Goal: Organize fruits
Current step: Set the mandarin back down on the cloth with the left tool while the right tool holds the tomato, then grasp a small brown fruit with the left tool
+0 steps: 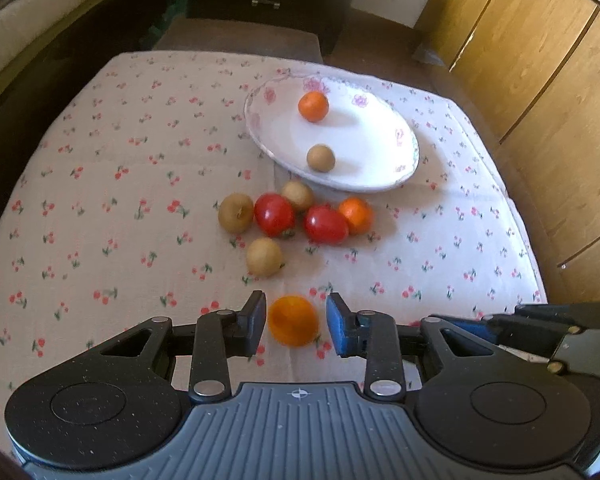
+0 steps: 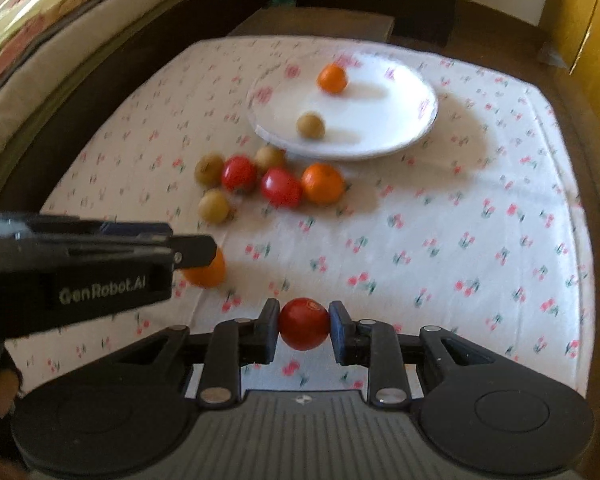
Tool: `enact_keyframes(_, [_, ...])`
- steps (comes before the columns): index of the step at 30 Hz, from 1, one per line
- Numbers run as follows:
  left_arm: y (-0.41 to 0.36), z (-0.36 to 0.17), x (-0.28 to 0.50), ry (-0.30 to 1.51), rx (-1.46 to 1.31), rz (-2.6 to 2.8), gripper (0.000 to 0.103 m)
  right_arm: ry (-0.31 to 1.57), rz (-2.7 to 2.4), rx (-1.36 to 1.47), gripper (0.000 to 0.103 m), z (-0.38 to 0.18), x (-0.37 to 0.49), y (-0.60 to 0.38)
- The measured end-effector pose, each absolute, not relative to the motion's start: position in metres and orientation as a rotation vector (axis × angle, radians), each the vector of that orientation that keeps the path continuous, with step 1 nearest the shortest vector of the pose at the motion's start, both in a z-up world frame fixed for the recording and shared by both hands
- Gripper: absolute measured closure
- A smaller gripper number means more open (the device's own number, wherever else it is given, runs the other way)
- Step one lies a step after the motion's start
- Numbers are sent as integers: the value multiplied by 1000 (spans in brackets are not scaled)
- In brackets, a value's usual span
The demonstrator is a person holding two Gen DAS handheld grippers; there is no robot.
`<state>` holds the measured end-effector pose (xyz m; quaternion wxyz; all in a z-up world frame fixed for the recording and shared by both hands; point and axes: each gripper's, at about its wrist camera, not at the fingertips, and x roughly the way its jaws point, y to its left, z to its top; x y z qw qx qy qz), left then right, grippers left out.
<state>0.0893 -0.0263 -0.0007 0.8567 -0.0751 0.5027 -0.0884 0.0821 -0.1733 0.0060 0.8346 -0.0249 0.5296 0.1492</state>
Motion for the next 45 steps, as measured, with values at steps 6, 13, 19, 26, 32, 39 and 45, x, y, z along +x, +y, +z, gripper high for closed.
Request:
enact_keyframes(6, [-28,11,102,1029,-128,-184,62,1086,307,-18,75,16,101,-178])
enact_keyframes(13, [-25,-5,112,1067,-229,-187,61,1087,269,17,75,14,101,-200])
enact_keyframes(19, [-36,2,116,1035,-131,-169,60,1079,274,38,75,15,101,-209])
enact_keyframes(26, [-32,-17,126,1084,-107,-115,60,1078,308,30,75,17,100,-202])
enact_keyframes(32, [-32,-31,141,1107,-120,-106,59,1089,314,29,75,12,107,-198])
enact_keyframes(39, [-33,-33,141,1109,-119,-89,70,1093,313,20,75,10,109,-197])
enact_keyframes(45, [-30,-24,130,1095,-98,-82,70,1076,302,31,75,16,105,-201])
